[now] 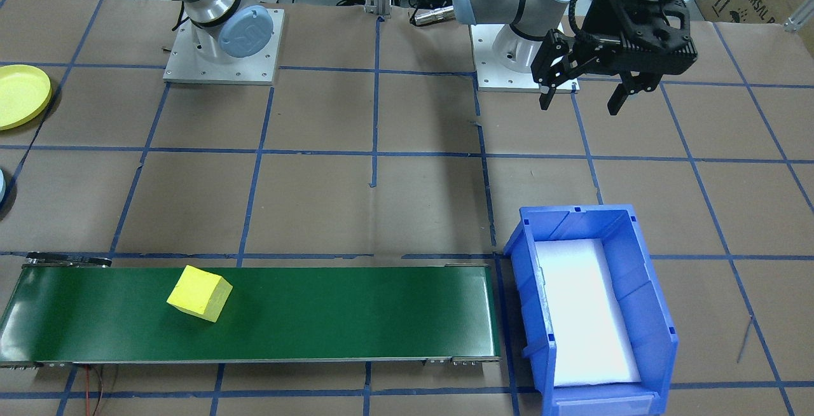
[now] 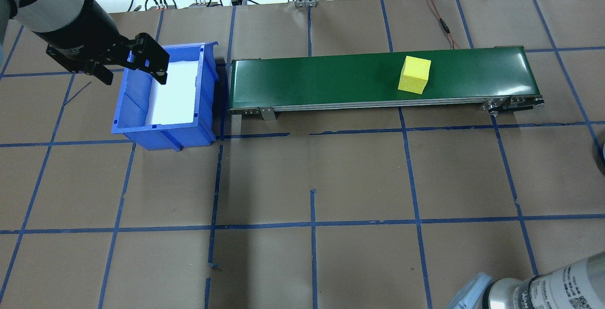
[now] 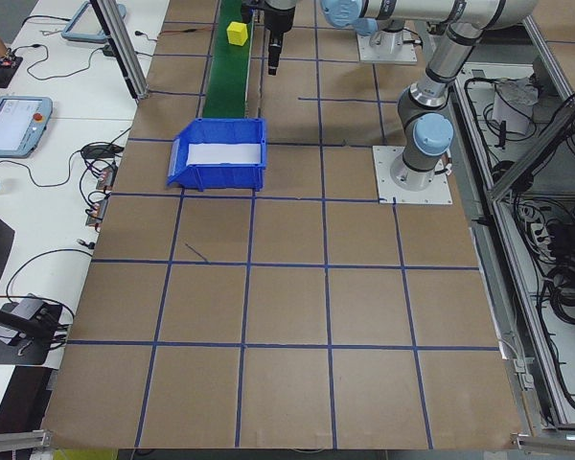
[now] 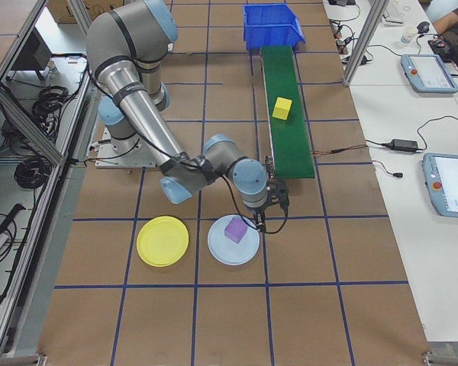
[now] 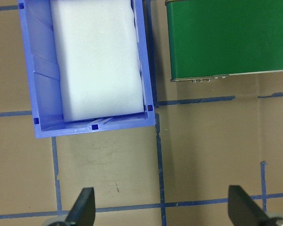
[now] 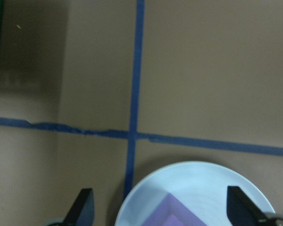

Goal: Move block left to right into plate

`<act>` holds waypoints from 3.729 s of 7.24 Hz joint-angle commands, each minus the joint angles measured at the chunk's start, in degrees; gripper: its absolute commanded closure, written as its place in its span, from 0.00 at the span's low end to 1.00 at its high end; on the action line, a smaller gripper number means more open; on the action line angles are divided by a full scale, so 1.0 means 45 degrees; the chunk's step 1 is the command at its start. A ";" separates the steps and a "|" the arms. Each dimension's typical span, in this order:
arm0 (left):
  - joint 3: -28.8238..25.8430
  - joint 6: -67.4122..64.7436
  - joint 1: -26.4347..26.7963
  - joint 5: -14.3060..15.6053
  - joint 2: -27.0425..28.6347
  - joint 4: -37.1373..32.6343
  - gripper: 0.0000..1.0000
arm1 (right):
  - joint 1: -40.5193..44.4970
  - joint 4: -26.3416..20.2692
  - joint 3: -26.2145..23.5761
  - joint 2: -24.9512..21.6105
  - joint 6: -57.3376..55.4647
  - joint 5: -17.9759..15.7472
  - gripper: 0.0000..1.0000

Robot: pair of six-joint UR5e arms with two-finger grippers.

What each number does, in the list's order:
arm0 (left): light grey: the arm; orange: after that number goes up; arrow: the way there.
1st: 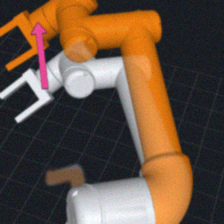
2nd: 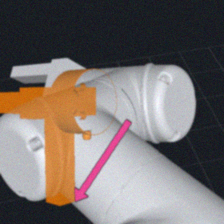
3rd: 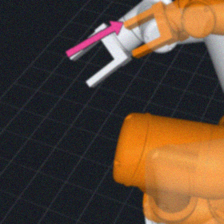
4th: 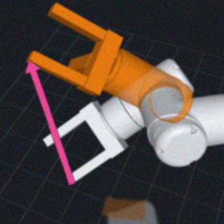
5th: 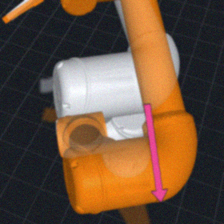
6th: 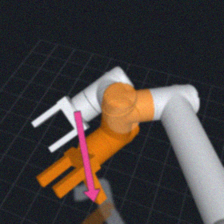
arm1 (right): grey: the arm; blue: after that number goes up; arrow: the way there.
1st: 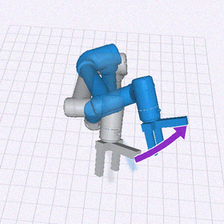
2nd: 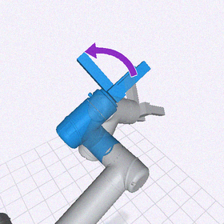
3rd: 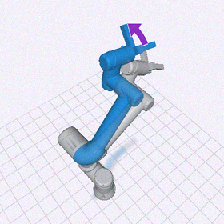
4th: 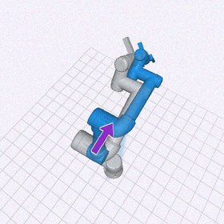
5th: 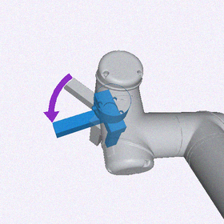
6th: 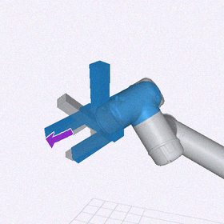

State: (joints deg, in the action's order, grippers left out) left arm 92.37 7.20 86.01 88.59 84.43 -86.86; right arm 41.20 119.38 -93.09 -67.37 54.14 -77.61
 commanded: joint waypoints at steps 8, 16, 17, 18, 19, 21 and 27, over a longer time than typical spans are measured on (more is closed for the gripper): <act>0.0177 0.0294 0.0067 0.0060 -0.0011 -0.0014 0.00 | 0.5550 -0.1373 0.1506 -0.0010 -1.0662 0.1779 0.00; 0.0079 0.0313 -0.0031 0.0080 -0.0011 -0.0013 0.00 | 0.6059 -0.0397 0.0940 0.1258 -1.0627 0.0785 0.00; 0.0098 0.0313 -0.0031 0.0080 -0.0011 -0.0013 0.00 | 0.6059 -0.0397 0.0863 0.1492 -1.0161 0.0241 0.03; 0.0099 0.0313 -0.0050 0.0061 -0.0011 -0.0013 0.00 | 0.6059 -0.0397 0.0707 0.1513 -1.0060 -0.0441 0.30; 0.0099 0.0313 -0.0051 0.0060 -0.0011 -0.0013 0.00 | 0.6021 -0.0474 0.0648 0.1417 -0.9556 -0.0815 0.61; 0.0079 0.0313 -0.0051 0.0080 -0.0011 0.0006 0.00 | 0.5806 -0.0669 0.0588 0.0602 -0.7820 -0.2296 0.69; 0.0098 0.0313 -0.0051 0.0061 -0.0011 -0.0013 0.00 | -0.2578 -0.2036 -0.2770 -0.2588 0.1607 -0.2519 0.64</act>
State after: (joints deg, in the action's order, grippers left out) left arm 92.74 8.61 85.78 88.93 84.37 -86.92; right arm 39.12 110.56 -103.66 -78.36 52.09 -89.34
